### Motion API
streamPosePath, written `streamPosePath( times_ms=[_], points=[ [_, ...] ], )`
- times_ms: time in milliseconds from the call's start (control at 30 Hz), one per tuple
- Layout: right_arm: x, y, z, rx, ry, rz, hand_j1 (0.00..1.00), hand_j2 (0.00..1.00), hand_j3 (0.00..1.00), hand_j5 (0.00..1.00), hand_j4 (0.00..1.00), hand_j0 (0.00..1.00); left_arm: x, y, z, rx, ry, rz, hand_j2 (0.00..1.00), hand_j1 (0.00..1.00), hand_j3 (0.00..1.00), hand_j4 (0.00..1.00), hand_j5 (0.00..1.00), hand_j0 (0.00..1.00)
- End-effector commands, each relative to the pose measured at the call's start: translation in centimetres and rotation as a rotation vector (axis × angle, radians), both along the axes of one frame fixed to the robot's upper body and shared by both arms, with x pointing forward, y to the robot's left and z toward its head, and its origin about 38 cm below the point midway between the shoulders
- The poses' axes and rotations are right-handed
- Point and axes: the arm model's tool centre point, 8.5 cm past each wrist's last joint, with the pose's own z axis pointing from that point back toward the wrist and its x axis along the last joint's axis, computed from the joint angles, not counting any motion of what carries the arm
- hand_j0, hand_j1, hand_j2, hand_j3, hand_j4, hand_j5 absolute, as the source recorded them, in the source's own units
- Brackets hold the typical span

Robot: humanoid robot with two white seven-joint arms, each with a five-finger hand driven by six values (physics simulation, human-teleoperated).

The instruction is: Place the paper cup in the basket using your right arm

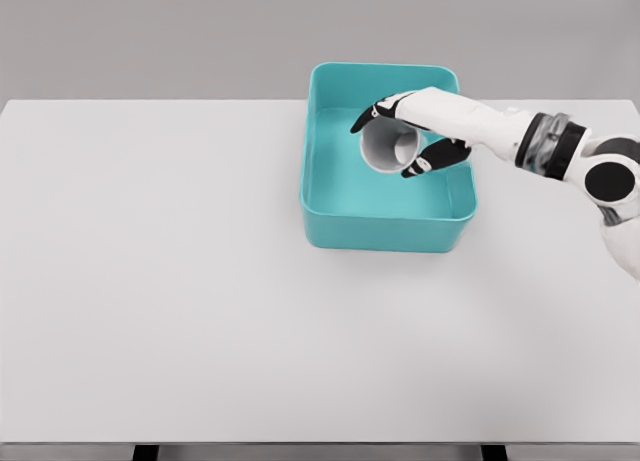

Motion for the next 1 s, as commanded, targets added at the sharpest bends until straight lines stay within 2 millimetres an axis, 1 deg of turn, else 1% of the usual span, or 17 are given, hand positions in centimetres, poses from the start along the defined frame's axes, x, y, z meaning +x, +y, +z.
streamPosePath(
  times_ms=[0,100,200,267,367,500,633,700,733,833,967],
  points=[
    [0.3,1.4,-1.5,-0.074,0.012,-0.036,0.72,0.72,0.72,0.72,0.72,0.72,0.0,0.0,0.0,0.000,0.000,0.000,1.00,1.00,1.00,1.00,1.00,1.00],
    [0.6,2.9,-2.2,-0.139,0.004,-0.055,0.72,0.72,0.72,0.72,0.72,0.72,0.0,0.0,0.0,0.000,0.000,0.000,1.00,1.00,1.00,1.00,1.00,1.00],
    [0.9,3.1,-2.4,-0.176,-0.013,-0.073,0.72,0.72,0.72,0.72,0.72,0.72,0.0,0.0,0.0,0.000,0.000,0.000,1.00,1.00,1.00,1.00,1.00,1.00],
    [1.0,3.4,-2.9,-0.237,-0.022,-0.105,0.72,0.72,0.72,0.72,0.72,0.72,0.0,0.0,0.0,0.000,0.000,0.000,1.00,1.00,1.00,1.00,1.00,1.00],
    [1.2,3.1,-3.0,-0.254,-0.022,-0.147,0.72,0.72,0.72,0.72,0.72,0.72,0.0,0.0,0.0,0.000,0.000,0.000,1.00,1.00,1.00,1.00,1.00,1.00],
    [1.4,3.9,-3.2,-0.281,-0.030,-0.159,0.72,0.72,0.72,0.72,0.72,0.72,0.0,0.0,0.0,0.000,0.000,0.000,1.00,1.00,1.00,1.00,1.00,1.00],
    [1.3,5.4,-3.8,-0.295,-0.022,-0.146,0.73,0.73,0.73,0.73,0.73,0.73,0.0,0.0,0.0,0.000,0.000,0.000,1.00,1.00,1.00,1.00,1.00,1.00],
    [1.4,5.4,-4.0,-0.301,-0.020,-0.152,0.73,0.73,0.73,0.73,0.73,0.73,0.0,0.0,0.0,0.000,0.000,0.000,1.00,1.00,1.00,1.00,1.00,1.00],
    [1.4,5.3,-4.0,-0.302,-0.020,-0.153,0.74,0.74,0.74,0.74,0.74,0.74,0.0,0.0,0.0,0.000,0.000,0.000,1.00,1.00,1.00,1.00,1.00,1.00],
    [1.5,5.2,-4.1,-0.304,-0.015,-0.157,1.00,1.00,1.00,1.00,1.00,1.00,0.0,0.0,0.0,0.000,0.000,0.000,1.00,1.00,1.00,1.00,1.00,1.00],
    [1.3,5.2,-3.9,-0.293,-0.016,-0.143,1.00,1.00,1.00,1.00,1.00,1.00,0.0,0.0,0.0,0.000,0.000,0.000,1.00,1.00,1.00,1.00,1.00,1.00]
  ],
)
